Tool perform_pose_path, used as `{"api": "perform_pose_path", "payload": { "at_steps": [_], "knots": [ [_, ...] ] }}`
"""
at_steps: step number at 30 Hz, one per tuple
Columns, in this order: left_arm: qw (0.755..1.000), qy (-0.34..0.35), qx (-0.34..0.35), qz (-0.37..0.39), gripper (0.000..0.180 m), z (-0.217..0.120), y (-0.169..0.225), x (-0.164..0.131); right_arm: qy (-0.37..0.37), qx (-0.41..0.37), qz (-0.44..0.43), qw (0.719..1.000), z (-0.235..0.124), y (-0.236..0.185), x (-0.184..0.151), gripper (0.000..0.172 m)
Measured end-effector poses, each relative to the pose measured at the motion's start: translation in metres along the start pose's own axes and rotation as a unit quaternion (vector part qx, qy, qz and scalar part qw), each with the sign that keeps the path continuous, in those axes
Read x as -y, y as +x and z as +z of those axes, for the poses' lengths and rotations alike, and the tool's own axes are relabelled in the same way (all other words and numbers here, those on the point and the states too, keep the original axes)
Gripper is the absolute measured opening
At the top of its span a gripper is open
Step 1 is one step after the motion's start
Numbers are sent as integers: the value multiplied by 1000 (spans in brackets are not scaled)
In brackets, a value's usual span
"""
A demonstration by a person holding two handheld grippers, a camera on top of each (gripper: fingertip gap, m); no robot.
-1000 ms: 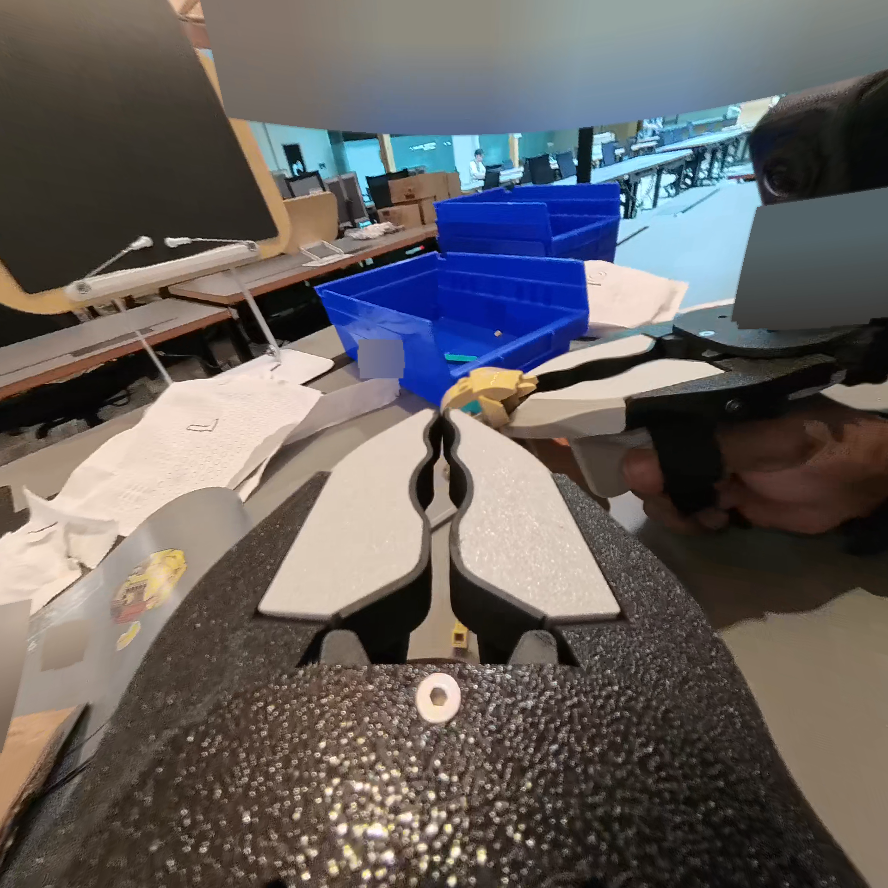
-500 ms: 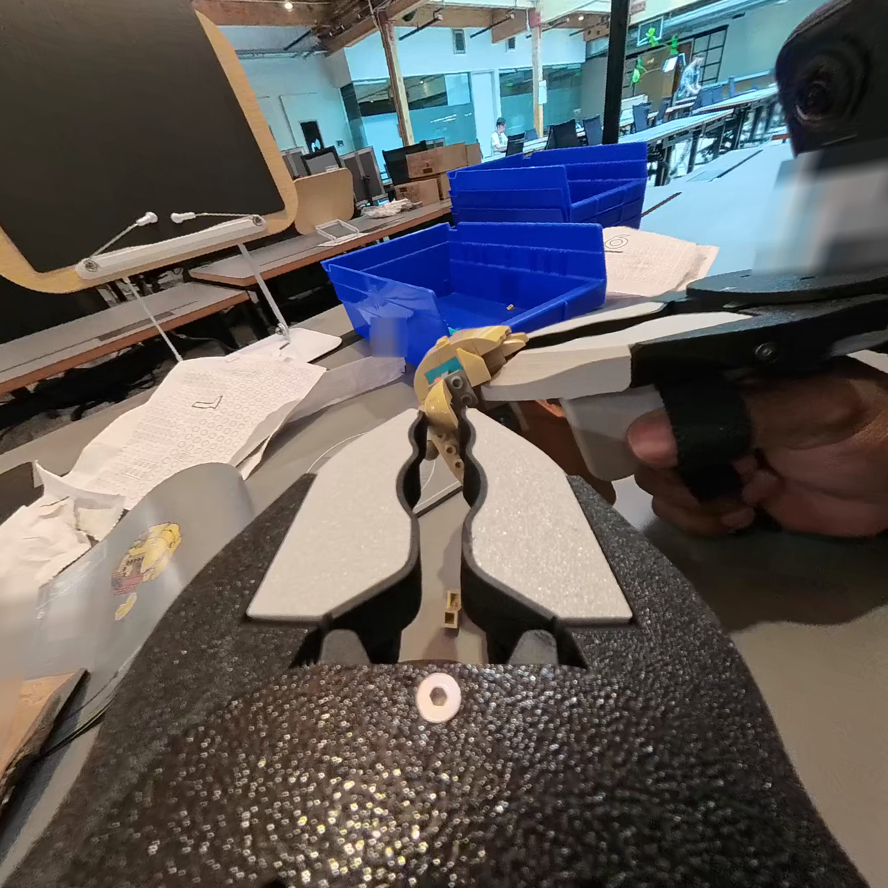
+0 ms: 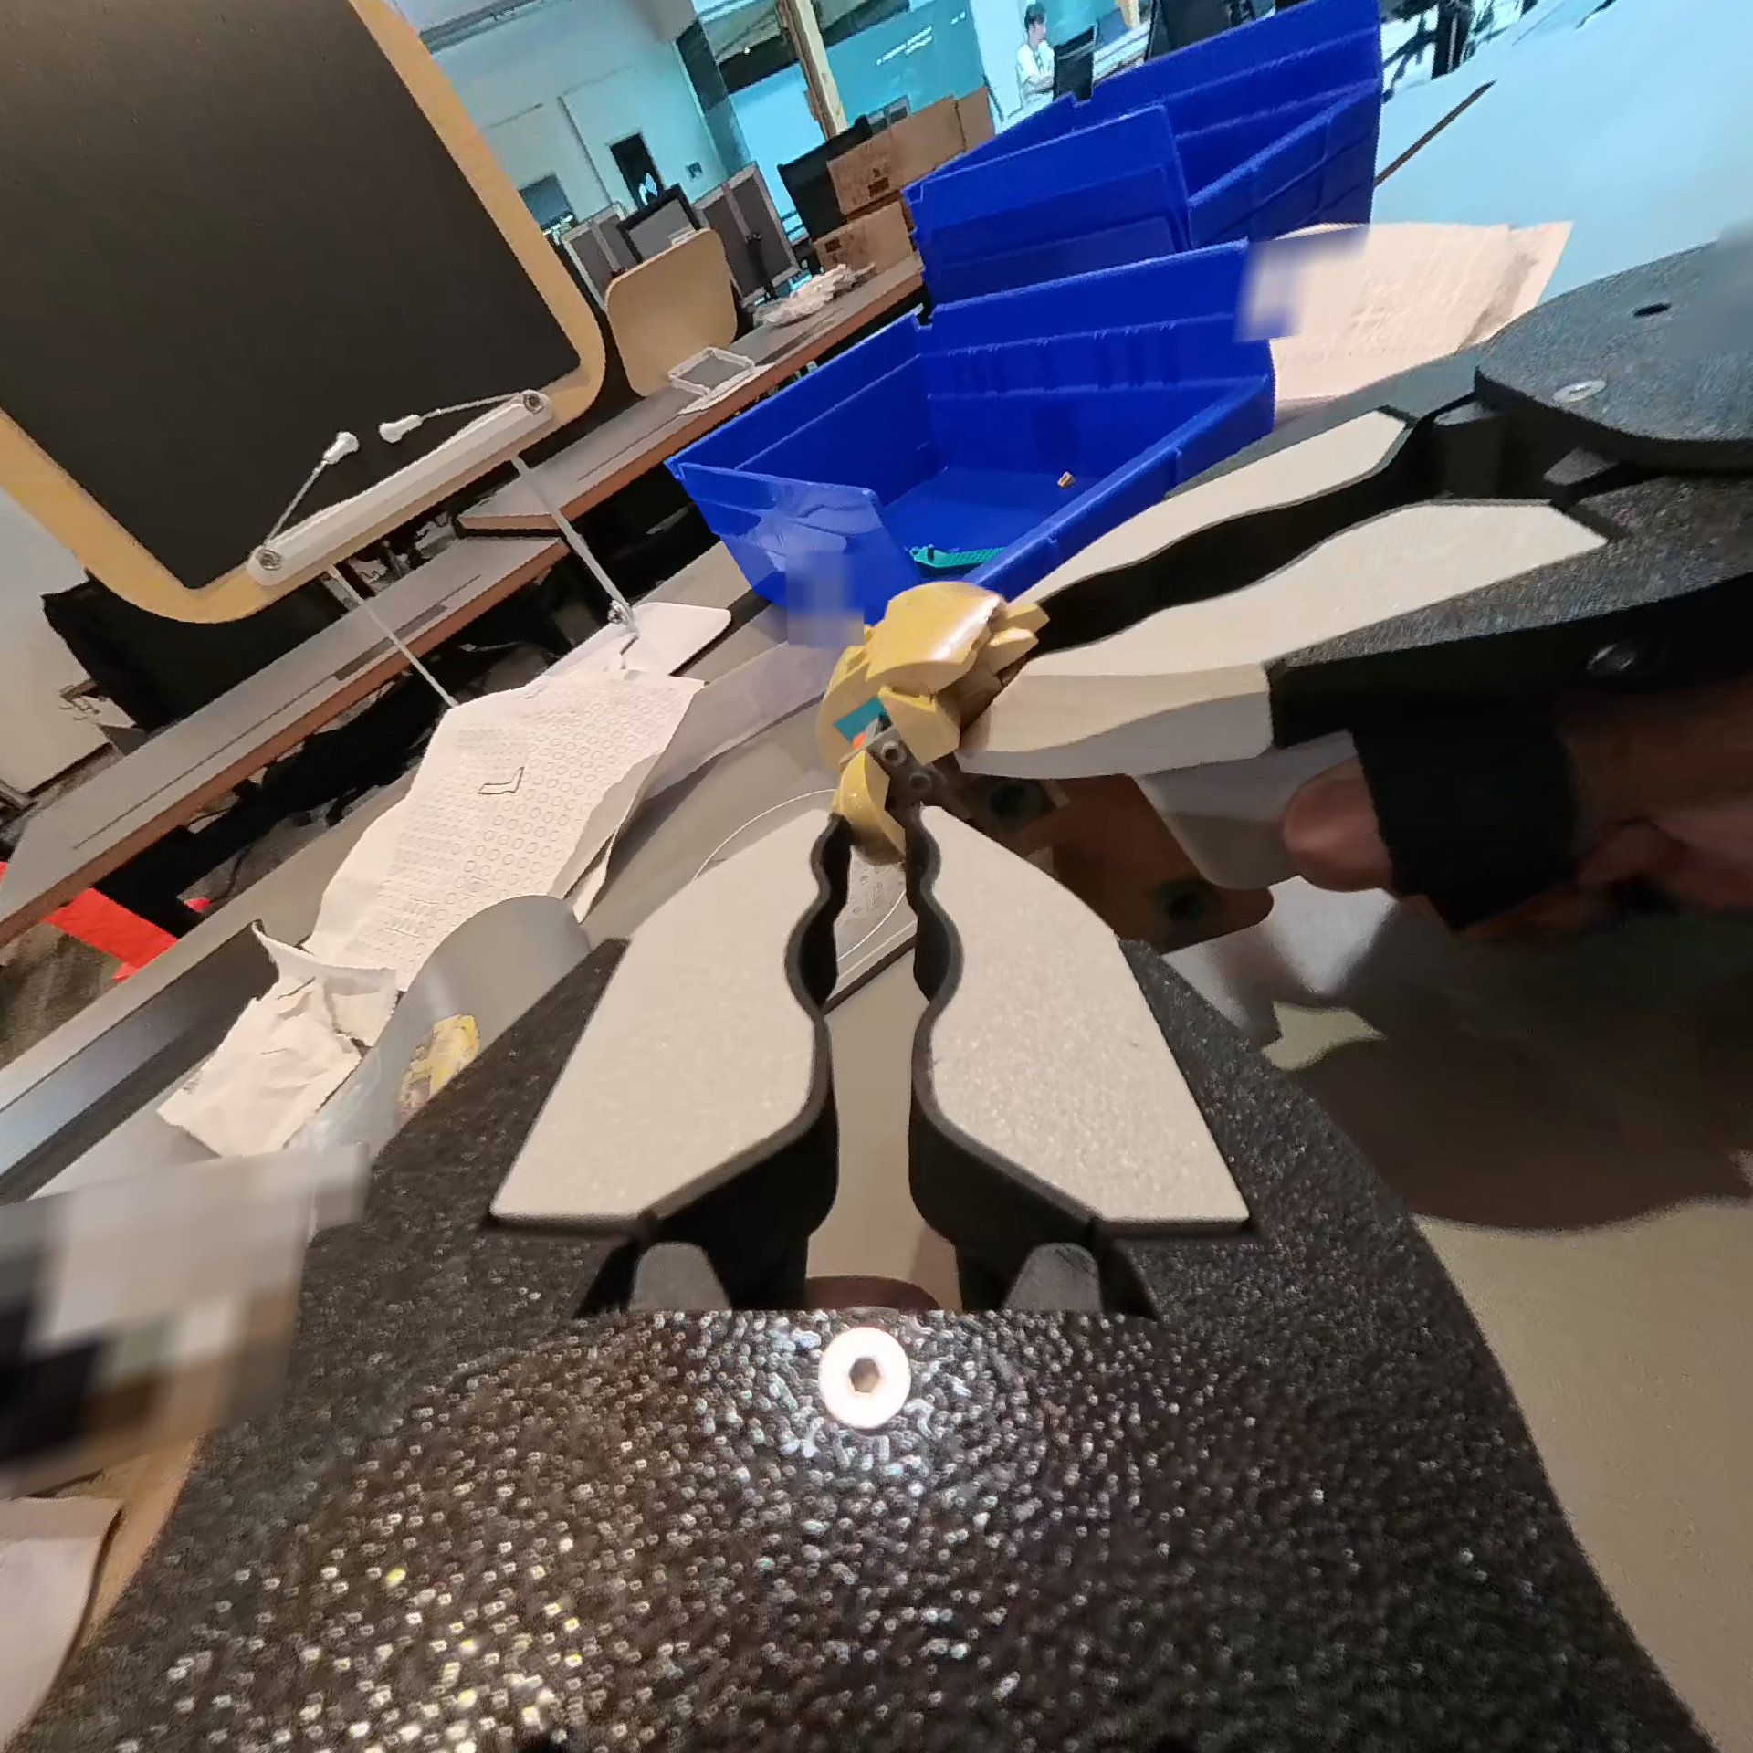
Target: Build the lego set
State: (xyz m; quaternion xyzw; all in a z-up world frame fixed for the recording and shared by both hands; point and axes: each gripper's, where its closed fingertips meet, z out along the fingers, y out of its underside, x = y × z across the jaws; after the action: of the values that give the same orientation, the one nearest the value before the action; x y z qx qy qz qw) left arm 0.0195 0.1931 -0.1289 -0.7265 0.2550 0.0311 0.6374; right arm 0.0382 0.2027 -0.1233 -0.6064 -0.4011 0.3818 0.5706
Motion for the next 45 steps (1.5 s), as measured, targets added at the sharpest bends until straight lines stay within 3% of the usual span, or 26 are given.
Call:
{"api": "perform_pose_path", "payload": {
  "at_steps": [7, 19, 25, 29, 34, 41, 45],
  "knots": [
    [1000, 5, -8, 11, 11, -1, 0, 1, -1, 5, -9, 1000, -1, -2, 0, 19],
    [996, -30, -86, 0, 11, 0, 4, -13, -19, 16, -38, 999, 0, -6, -7, 20],
    [998, -23, -65, 1, 11, 3, 2, -11, -21, 12, -29, 999, 0, -2, -7, 19],
    [999, 3, -36, -1, 11, 7, 0, -3, -3, 13, 31, 999, 1, 7, -1, 18],
    [989, 28, -75, -124, 28, 8, -4, -6, 22, 60, 189, 980, 0, 18, 4, 18],
    [919, 51, -223, -321, 31, 5, 9, -3, 40, 144, 315, 937, -1, 12, 10, 18],
    [894, 55, -268, -353, 32, 3, 15, 1, 50, 167, 350, 920, -3, 12, 13, 17]
  ]
}}
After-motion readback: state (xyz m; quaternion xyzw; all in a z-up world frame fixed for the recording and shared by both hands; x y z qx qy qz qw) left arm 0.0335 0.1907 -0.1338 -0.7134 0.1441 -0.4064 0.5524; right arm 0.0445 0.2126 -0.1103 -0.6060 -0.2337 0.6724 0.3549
